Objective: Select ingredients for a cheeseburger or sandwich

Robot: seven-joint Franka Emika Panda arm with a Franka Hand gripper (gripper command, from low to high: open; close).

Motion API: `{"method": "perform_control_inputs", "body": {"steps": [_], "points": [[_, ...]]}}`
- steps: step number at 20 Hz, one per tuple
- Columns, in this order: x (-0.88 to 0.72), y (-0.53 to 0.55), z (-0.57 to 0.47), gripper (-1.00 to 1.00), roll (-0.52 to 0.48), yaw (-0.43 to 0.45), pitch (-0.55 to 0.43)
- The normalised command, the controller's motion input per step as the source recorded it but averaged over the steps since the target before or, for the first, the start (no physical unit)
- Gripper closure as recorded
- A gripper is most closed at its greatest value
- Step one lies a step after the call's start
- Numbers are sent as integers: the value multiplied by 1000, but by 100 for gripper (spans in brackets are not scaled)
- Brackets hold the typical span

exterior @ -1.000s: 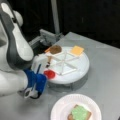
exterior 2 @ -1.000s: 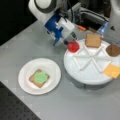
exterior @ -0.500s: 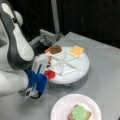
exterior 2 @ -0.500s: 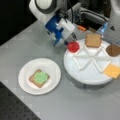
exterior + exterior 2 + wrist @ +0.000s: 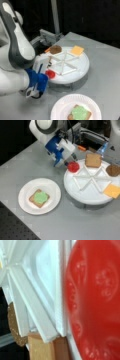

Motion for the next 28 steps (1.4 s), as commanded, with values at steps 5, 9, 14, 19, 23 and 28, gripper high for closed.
{"method": "perform_control_inputs", "body": {"steps": [5,9,14,19,23,28], "points": [[-277,152,121,100,-129,-228,-111],[-281,149,58,100,-122,-191,-115],[-283,212,18,100,-120,-192,-116],[-271,288,27,100,-133,-211,-134],[-261,350,46,100,-140,-224,-141],[-283,380,92,100,-142,-223,-117]]}}
